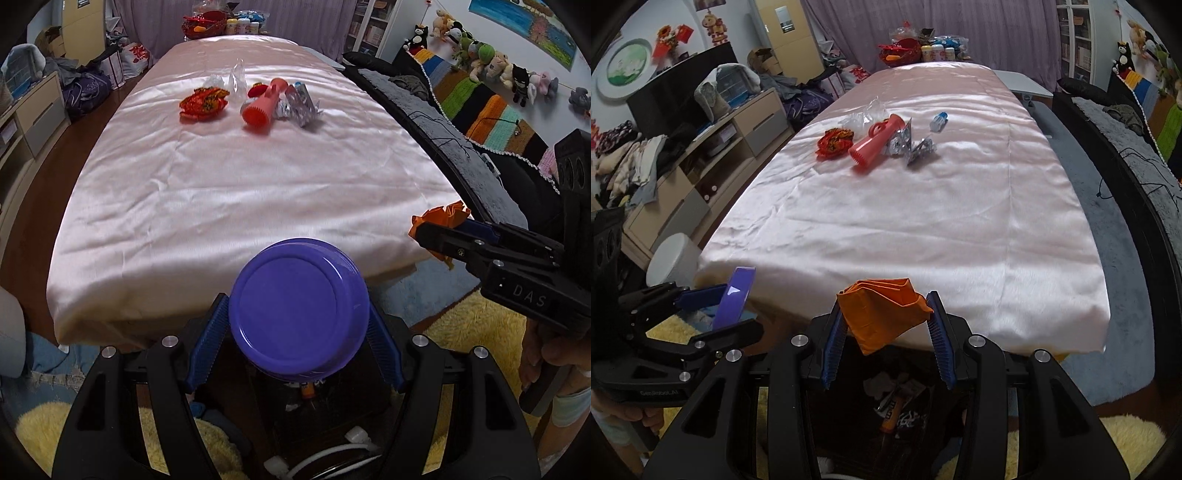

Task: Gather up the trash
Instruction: 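Lower the orange paper and purple lid into the black bin and open both tools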

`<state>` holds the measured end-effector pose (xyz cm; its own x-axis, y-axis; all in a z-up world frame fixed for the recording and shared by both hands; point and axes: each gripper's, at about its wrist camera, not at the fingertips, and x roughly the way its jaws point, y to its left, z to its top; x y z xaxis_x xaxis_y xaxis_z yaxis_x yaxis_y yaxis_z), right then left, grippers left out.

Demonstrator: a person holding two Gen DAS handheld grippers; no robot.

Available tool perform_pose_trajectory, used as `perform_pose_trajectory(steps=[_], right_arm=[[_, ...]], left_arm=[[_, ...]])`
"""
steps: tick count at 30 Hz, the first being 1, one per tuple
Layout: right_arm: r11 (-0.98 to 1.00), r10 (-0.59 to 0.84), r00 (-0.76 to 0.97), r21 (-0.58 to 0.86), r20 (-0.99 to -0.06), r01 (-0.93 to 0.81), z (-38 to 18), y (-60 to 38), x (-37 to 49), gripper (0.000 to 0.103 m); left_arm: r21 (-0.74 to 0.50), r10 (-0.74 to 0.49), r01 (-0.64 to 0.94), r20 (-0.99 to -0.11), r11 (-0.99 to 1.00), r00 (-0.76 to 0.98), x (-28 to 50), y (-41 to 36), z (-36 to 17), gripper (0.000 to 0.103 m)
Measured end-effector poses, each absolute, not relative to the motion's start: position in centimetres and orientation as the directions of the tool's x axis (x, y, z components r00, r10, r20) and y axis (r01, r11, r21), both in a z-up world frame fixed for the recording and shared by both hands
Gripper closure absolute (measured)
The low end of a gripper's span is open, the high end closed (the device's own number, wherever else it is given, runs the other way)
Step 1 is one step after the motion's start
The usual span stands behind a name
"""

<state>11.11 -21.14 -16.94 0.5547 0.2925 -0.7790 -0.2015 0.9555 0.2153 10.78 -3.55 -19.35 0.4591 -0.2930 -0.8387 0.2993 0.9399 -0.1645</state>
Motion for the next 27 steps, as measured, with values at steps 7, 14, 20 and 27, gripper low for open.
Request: perform_pose_trajectory(steps=[7, 14, 20, 27], right_arm=[[0.95, 0.31, 0.484, 0.243, -0.819, -0.196, -19.9, -20.2, 9.0, 0.06], [0.94, 0.342, 0.38, 0.303, -0.86, -0.16, -23.9, -19.6, 7.9, 0.059], [0.94, 0.342, 0.34, 0.31, -0.876, -0.145, -25.4, -19.5, 7.4, 0.058], [0.941, 0.337, 0.34, 0.309, -0.878, -0.134, -25.3, -19.7, 8.0, 0.044]], left_arm=[[-0.175, -0.286, 0.292, -0.872, 0.94, 0.398, 8.0, -3.3, -23.1, 0.035], [-0.196, -0.288, 0.291, -0.903, 0.936, 0.319, 6.4, -3.6, -26.9, 0.035], [-0.195, -0.286, 0.323, -0.922, 0.926, 0.261, 5.9, -4.9, -28.6, 0.035], [-0.18, -0.263, 0.309, -0.932, 0.934, 0.251, 6.6, -5.0, -28.9, 0.024]])
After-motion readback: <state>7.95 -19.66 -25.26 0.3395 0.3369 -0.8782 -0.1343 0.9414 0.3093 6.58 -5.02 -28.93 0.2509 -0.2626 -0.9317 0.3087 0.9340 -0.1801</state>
